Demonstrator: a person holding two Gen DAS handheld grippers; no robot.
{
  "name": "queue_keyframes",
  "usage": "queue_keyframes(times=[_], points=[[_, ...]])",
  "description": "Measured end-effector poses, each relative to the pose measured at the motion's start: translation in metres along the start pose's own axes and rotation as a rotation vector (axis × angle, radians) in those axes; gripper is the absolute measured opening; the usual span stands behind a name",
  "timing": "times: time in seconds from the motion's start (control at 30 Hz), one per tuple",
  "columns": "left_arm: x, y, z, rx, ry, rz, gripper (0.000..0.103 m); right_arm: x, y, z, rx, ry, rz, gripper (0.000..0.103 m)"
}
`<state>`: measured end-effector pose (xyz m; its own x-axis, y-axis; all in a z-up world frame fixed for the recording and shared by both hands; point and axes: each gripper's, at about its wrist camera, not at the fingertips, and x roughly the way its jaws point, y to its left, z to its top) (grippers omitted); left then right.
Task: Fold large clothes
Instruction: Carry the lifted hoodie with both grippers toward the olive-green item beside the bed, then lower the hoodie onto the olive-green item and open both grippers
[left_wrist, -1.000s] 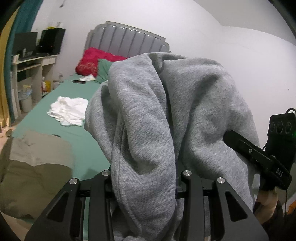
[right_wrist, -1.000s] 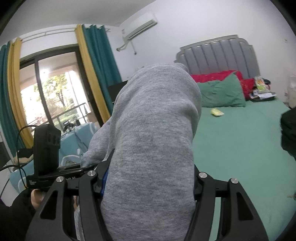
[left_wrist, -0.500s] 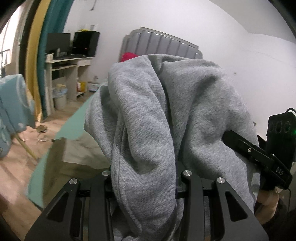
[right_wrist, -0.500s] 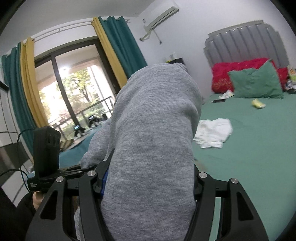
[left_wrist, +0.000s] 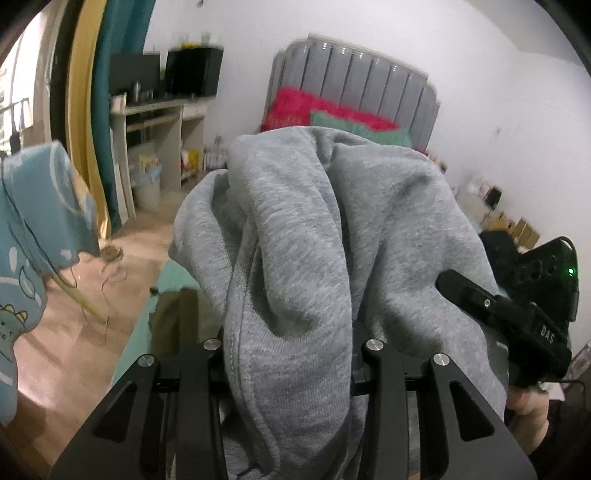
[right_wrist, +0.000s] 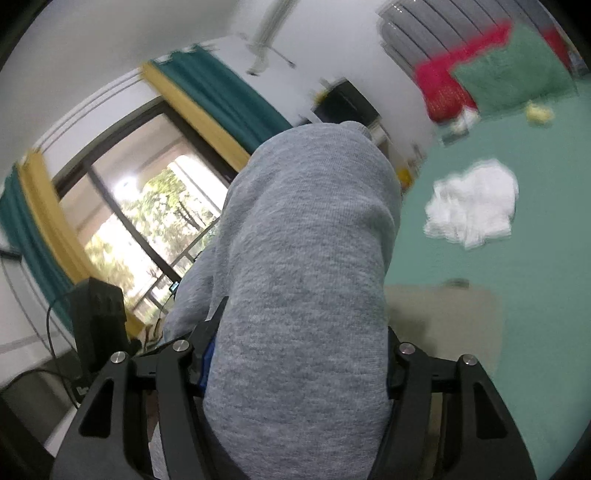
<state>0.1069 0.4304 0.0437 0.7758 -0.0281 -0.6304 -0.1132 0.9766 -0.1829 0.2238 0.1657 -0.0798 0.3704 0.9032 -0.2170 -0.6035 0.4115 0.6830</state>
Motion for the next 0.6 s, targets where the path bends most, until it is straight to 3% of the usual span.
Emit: queue_keyframes(times=[0.1, 0.17, 0.2, 0.27, 0.37, 0.47, 0.6], points=[[0.056, 0.033, -0.023, -0.074, 0.136, 0.013, 0.041, 0.041, -0.048, -0.024, 0.122, 0.123, -0.066, 0.070], [0.092, 0.053, -0.047, -0.126, 0.241, 0.072, 0.041, 0.066, -0.085, -0.048, 0.213, 0.256, -0.186, 0.072], [0.100, 0.057, -0.054, -0.130, 0.253, 0.077, 0.041, 0.070, -0.101, -0.059, 0.243, 0.280, -0.223, 0.072], [0.106, 0.068, -0.061, -0.150, 0.232, 0.050, 0.044, 0.065, -0.108, -0.062, 0.226, 0.245, -0.186, 0.078], [0.107, 0.086, -0.062, -0.203, 0.233, 0.029, 0.051, 0.060, -0.091, -0.053, 0.066, 0.262, -0.245, 0.081], [0.103, 0.097, -0.060, -0.191, 0.222, 0.074, 0.060, 0.043, -0.079, -0.044, 0.010, 0.265, -0.291, 0.081], [0.091, 0.090, -0.056, -0.171, 0.207, 0.142, 0.060, 0.016, -0.053, -0.045, -0.105, 0.271, -0.301, 0.081]])
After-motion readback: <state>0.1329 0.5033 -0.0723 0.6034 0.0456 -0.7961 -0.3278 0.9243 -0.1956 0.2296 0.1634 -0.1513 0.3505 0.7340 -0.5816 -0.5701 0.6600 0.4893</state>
